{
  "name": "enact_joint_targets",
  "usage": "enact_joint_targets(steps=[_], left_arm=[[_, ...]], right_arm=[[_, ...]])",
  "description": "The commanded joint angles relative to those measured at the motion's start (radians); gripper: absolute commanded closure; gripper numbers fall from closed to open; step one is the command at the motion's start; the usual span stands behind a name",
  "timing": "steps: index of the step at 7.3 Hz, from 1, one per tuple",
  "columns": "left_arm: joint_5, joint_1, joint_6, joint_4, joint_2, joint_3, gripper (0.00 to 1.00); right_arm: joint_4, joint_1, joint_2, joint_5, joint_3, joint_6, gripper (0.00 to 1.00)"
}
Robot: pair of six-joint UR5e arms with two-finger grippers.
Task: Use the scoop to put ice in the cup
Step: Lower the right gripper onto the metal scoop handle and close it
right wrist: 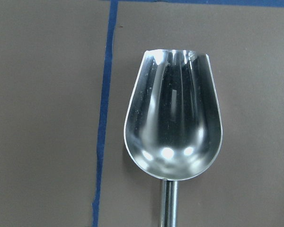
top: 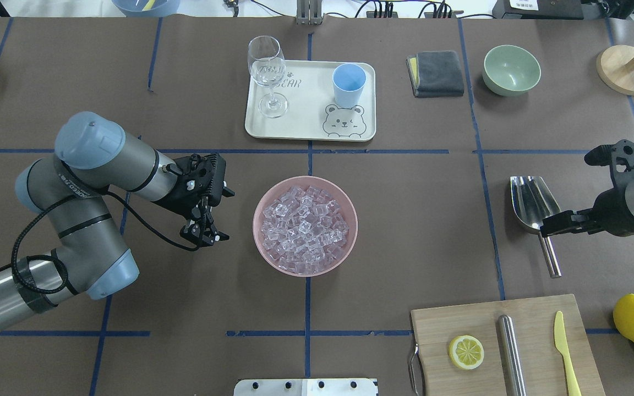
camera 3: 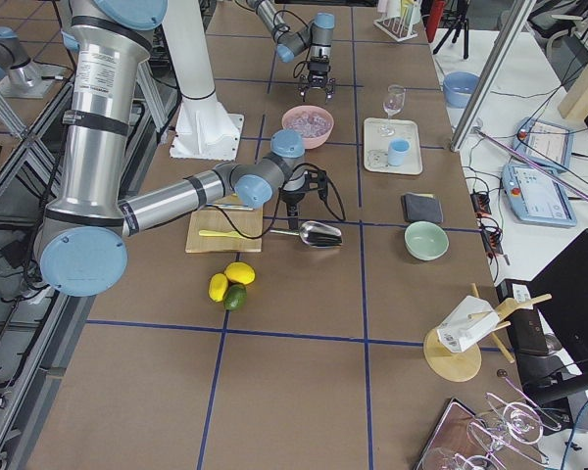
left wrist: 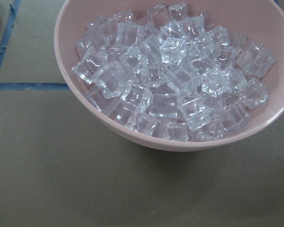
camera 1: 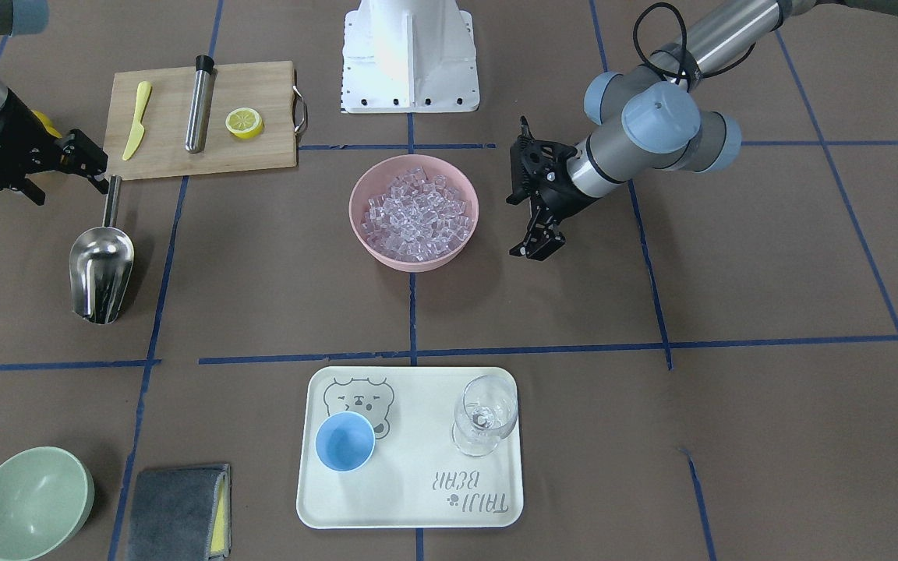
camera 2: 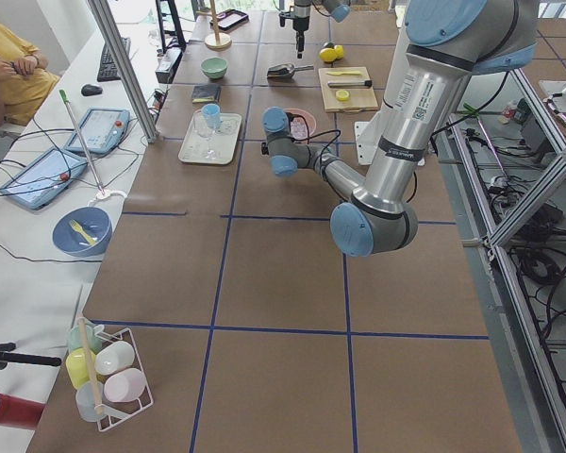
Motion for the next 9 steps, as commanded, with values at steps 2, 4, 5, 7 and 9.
enact_joint_targets(steps=[2, 4, 5, 7, 9], left_arm=[[-0.001, 0.000, -0.003, -0.002, 0.001, -0.003, 0.00], [-0.001, 0.000, -0.005, -0.002, 0.001, -0.002, 0.00], [-0.001, 0.000, -0.005, -0.002, 0.001, -0.003, 0.00], [-0.001, 0.000, -0.005, -0.001, 0.001, -0.005, 0.00], [-0.001, 0.000, -0.006, -0.002, 0.001, -0.008, 0.00]], right_arm=[[0.019, -0.087, -0.009, -0.093, -0.015, 0.109, 0.04], [0.127, -0.139, -0.027, -0.157, -0.074, 0.121, 0.04], [0.170, -0.150, -0.041, -0.162, -0.100, 0.146, 0.08], [0.174, -0.183, -0.041, -0.216, -0.108, 0.151, 0.16], [0.174, -0.194, -0.041, -0.216, -0.108, 0.152, 0.26]])
